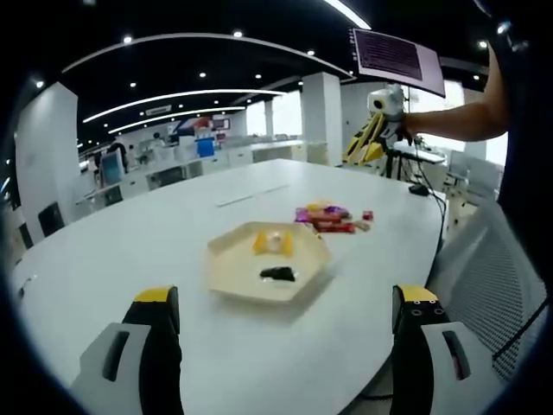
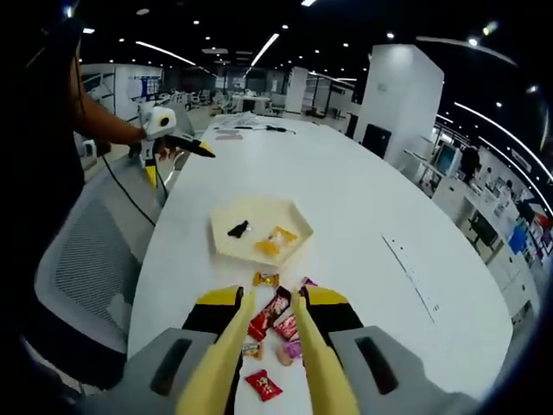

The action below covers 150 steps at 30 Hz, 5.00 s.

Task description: Place the target food into the container with the food tongs after gripping and lifting it, then release it inside without dropping or visibly crushing the food.

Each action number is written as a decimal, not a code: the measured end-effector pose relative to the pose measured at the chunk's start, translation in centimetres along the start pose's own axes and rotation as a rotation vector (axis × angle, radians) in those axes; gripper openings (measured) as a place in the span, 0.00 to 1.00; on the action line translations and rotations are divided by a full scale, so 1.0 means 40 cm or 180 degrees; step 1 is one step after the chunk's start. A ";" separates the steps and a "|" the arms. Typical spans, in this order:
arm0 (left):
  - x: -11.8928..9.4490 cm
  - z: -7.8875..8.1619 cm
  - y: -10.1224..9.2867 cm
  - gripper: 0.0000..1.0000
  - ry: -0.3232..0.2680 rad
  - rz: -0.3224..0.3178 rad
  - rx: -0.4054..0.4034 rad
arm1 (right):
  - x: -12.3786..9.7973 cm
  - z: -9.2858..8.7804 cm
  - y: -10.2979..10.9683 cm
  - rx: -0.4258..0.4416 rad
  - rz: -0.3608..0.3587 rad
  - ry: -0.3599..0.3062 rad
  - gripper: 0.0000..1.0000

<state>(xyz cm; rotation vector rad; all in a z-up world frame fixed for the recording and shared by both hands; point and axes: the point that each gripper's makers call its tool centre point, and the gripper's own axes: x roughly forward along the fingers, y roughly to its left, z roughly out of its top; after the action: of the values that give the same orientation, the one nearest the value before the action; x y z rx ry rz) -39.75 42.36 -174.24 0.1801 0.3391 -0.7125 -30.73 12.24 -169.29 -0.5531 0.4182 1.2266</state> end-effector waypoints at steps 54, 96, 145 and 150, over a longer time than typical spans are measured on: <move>-0.002 -0.002 0.013 0.99 0.0020 0.0075 -0.0075 | -0.010 -0.282 0.021 0.0253 0.0068 0.0186 0.26; -0.001 -0.008 0.022 0.99 0.0028 0.0093 -0.0163 | 0.092 -0.369 0.042 0.0373 0.0085 0.0746 0.19; -0.006 0.004 0.024 0.99 -0.0050 0.0116 -0.0127 | -0.065 -0.147 -0.174 0.0834 -0.0631 0.0417 0.17; -0.005 0.003 0.021 0.99 -0.0039 0.0106 -0.0108 | -0.062 -0.145 -0.179 0.0870 -0.0651 0.0462 0.18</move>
<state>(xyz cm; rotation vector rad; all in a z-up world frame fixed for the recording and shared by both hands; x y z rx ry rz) -39.30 43.10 -174.01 0.1491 0.3357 -0.6743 -24.62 5.14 -171.25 -0.4388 0.6257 0.9179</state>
